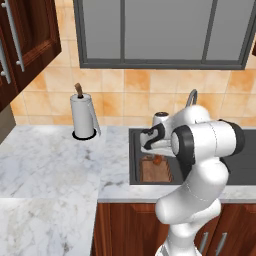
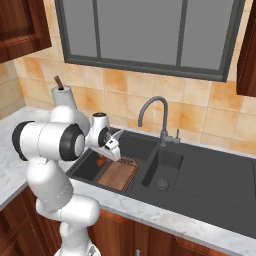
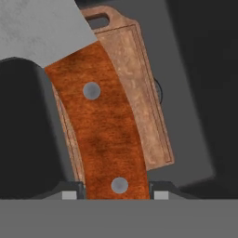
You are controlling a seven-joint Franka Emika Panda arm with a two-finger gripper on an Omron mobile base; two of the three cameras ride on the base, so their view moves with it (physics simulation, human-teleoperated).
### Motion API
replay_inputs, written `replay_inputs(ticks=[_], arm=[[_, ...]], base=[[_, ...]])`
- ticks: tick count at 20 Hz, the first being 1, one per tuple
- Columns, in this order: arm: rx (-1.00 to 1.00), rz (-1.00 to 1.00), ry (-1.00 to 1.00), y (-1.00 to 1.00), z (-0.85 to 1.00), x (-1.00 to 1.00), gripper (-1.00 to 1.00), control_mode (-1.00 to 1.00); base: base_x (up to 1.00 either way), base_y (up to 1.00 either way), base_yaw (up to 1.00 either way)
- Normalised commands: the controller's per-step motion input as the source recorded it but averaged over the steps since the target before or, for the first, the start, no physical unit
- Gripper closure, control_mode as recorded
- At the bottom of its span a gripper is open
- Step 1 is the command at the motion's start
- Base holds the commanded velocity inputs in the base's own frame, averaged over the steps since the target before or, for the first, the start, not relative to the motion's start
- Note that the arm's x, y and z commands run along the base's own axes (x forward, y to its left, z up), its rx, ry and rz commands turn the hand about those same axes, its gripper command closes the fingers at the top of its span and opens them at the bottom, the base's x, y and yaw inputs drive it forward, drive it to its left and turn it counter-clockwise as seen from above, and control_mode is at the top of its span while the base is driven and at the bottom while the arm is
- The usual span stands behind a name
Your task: Move the cutting board and knife to the sink. Then move spray from the shelves to the counter.
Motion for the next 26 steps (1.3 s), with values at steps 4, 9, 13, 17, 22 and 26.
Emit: replay_inputs(ticks=[4,9,13,17,22,26], arm=[[-0.03,-0.08,0.0,-0.07,-0.39,0.0,1.0,-1.0],[-0.02,-0.08,0.0,-0.09,-0.37,0.0,1.0,-1.0],[0.0,-0.09,0.0,-0.02,-0.37,0.09,1.0,-1.0],[0.0,-0.09,0.0,0.0,-0.35,0.13,1.0,-1.0],[-0.03,-0.08,0.0,0.0,-0.39,0.08,1.0,-1.0],[0.0,-0.02,0.0,0.0,-0.33,0.39,1.0,-1.0]], base=[[0.0,0.0,0.0],[0.0,0.0,0.0],[0.0,0.0,0.0],[0.0,0.0,0.0],[0.0,0.0,0.0],[0.0,0.0,0.0]])
